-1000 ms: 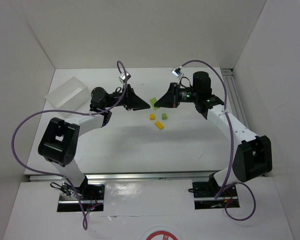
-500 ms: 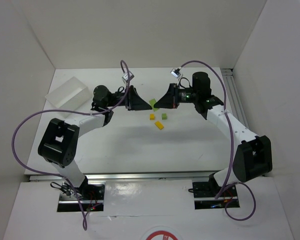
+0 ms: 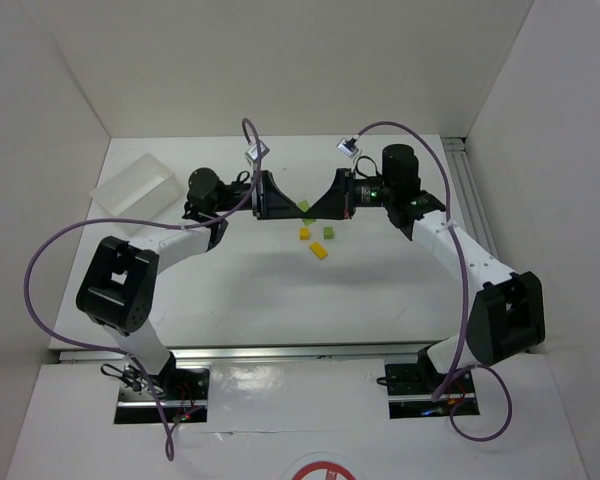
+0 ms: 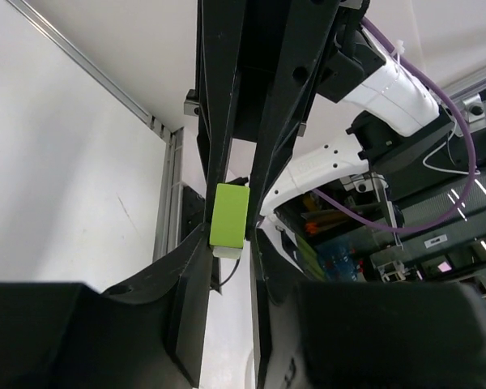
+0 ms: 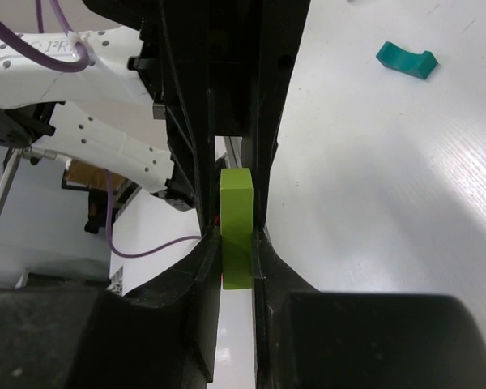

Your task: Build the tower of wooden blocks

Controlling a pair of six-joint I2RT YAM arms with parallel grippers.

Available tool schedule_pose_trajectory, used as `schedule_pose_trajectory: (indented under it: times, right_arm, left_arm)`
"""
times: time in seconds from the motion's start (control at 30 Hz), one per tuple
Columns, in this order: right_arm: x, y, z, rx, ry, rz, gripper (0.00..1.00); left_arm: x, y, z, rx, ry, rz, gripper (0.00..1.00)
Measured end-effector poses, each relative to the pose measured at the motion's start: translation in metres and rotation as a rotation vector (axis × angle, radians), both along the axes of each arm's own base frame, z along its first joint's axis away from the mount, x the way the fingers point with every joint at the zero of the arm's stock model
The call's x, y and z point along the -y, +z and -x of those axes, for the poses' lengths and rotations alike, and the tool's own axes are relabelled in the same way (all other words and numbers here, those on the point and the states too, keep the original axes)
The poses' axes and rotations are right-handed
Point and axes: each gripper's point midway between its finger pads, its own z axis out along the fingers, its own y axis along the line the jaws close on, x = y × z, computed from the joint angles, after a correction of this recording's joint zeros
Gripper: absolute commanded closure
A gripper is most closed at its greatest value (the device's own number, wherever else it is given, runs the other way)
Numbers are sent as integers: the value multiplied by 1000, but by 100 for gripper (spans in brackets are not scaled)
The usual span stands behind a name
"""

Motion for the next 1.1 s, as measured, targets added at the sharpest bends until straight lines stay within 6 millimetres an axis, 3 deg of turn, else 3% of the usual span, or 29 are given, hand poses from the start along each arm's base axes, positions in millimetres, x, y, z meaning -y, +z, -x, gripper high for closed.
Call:
schedule_pose_trajectory:
  times: [0.13,0.17,0.23,0.3,0.33,0.43,0.63,0.8,0.9,1.03,1.1]
  right_arm:
    - [0,4,1,9,4,-7,94]
    - [0,4,2,7,3,-8,88]
    - [0,4,2,5,5,-8,68]
    - [0,3,1,7,0,-3,50]
    - [1,2,0,6,-10,5,47]
    - [4,-5,-6,8,-48,42,46]
    - [10,1,-17,43,-104,95,45]
    - [18,-2,-24,54,-149,140,28]
    - [22,-8,-29,48,-181,169,28]
    - [27,-11,-35,38,-239,204,33]
    - [28,-7,-38,50,-252,205,46]
  left_arm:
    - [0,3,2,6,-13,17,73]
    - [0,4,2,7,-14,18,84]
    - [0,4,3,10,-18,19,96]
    - [-1,4,3,8,-21,17,100]
    - [-1,3,3,7,-23,14,100]
    - [-3,2,2,4,-33,-4,100]
    - [-3,-1,-12,54,-47,-104,100]
    - [-7,7,-19,140,-9,-203,100]
    - [-10,7,-16,172,-1,-243,100]
    - [-14,-8,-13,158,-3,-294,100]
    - [-16,-14,-10,162,-12,-309,100]
